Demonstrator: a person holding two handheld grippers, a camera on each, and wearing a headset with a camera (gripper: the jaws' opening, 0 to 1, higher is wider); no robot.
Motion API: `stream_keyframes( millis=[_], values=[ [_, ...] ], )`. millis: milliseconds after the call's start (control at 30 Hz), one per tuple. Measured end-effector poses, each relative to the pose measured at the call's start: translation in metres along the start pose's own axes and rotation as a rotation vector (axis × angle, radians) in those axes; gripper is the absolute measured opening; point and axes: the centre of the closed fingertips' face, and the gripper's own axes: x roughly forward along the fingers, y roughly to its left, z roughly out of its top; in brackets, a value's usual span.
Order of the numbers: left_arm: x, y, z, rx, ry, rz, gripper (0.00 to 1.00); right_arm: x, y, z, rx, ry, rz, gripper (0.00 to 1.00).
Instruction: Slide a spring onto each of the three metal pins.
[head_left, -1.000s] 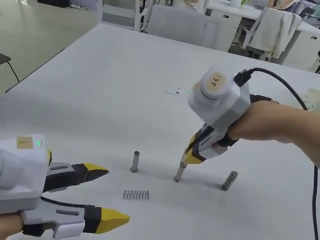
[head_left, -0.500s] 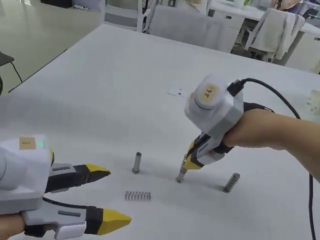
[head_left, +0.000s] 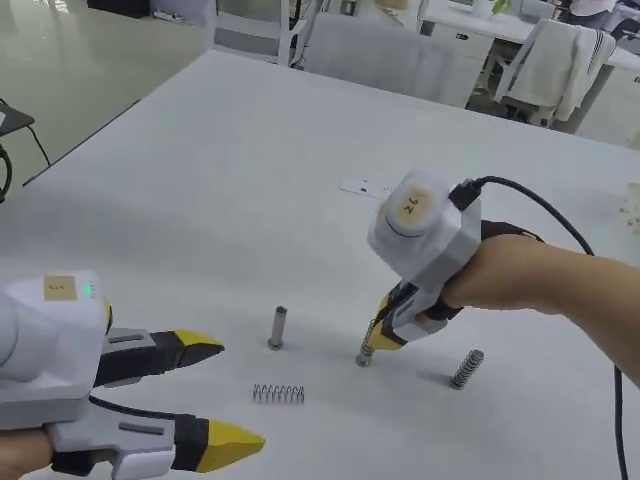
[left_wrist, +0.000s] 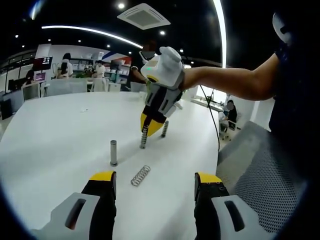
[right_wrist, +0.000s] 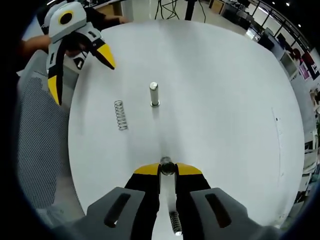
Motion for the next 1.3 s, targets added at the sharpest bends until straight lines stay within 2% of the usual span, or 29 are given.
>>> stream_keyframes(
  millis=[467,967,1300],
  values=[
    [-0.001,0.001,-0.001,-0.004,-0.001,0.004,0.58,0.011,0.002,-0.005,0.007,0.013,0.005,0.09],
    [0.000,0.001,0.000,-0.005,-0.004,0.003,0.58,0.010,0.000,-0.004,0.025,0.000,0.006,0.09],
    [0.000,0.001,-0.001,-0.005,-0.003,0.003,0.58,0.010,-0.001,-0.006,0.039,-0.007,0.000,0.14]
  ],
)
